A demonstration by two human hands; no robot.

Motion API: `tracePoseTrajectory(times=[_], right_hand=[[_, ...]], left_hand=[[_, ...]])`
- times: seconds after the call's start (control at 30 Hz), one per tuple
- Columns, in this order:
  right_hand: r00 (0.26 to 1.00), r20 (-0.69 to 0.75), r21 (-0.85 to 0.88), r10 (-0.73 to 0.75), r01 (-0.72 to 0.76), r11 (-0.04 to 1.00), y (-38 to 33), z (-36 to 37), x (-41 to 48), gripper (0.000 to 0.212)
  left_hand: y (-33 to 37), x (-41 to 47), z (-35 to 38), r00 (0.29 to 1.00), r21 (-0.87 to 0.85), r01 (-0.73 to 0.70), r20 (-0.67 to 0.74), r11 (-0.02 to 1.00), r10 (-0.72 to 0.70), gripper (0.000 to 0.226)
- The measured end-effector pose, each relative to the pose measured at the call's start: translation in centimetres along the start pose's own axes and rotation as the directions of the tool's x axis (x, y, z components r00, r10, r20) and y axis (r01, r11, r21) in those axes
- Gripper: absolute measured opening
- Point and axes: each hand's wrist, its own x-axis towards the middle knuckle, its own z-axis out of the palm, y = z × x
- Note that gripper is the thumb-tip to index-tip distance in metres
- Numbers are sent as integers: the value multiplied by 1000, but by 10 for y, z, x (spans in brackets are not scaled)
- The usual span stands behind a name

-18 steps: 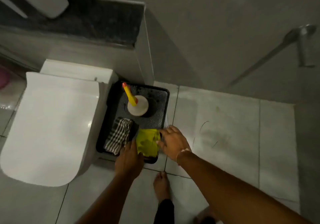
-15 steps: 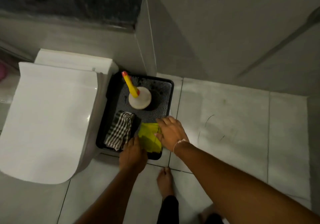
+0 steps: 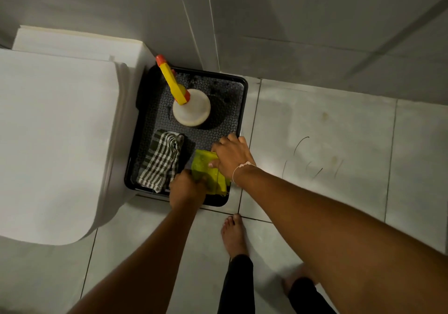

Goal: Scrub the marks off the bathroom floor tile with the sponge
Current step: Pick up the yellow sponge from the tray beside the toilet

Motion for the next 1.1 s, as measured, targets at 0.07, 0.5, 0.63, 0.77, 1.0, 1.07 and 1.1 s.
tracePoseTrajectory(times=[0.07, 0.5, 0.63, 0.77, 1.0, 1.07, 1.1], right_hand=[[1000, -16, 56, 14, -13, 998, 0, -1, -2, 45], [943, 61, 855, 328, -219, 469, 74, -82, -73, 26], [892, 193, 971, 409, -233, 51, 132, -101, -122, 31], [830, 341, 918, 442, -191, -348, 188, -93, -180, 35], [675, 561, 744, 480, -158, -649, 265, -3, -242, 28], [627, 580, 745, 520, -149, -651, 283, 33, -245, 29], [607, 581, 752, 542, -145, -643, 292, 52, -243, 29]], left_hand=[[1, 1, -2, 1000, -52, 23, 0, 998, -23, 34], [81, -55, -8, 969, -285, -245, -28, 927, 247, 25], [124, -83, 28, 946, -403, -258, 81, 878, 315, 16], [164, -110, 88, 904, -483, -232, 213, 844, 370, 9], [184, -118, 218, 874, -292, -214, 369, 932, 317, 21], [178, -103, 254, 857, -213, -234, 415, 949, 305, 23], [173, -93, 273, 844, -170, -262, 437, 950, 311, 24]])
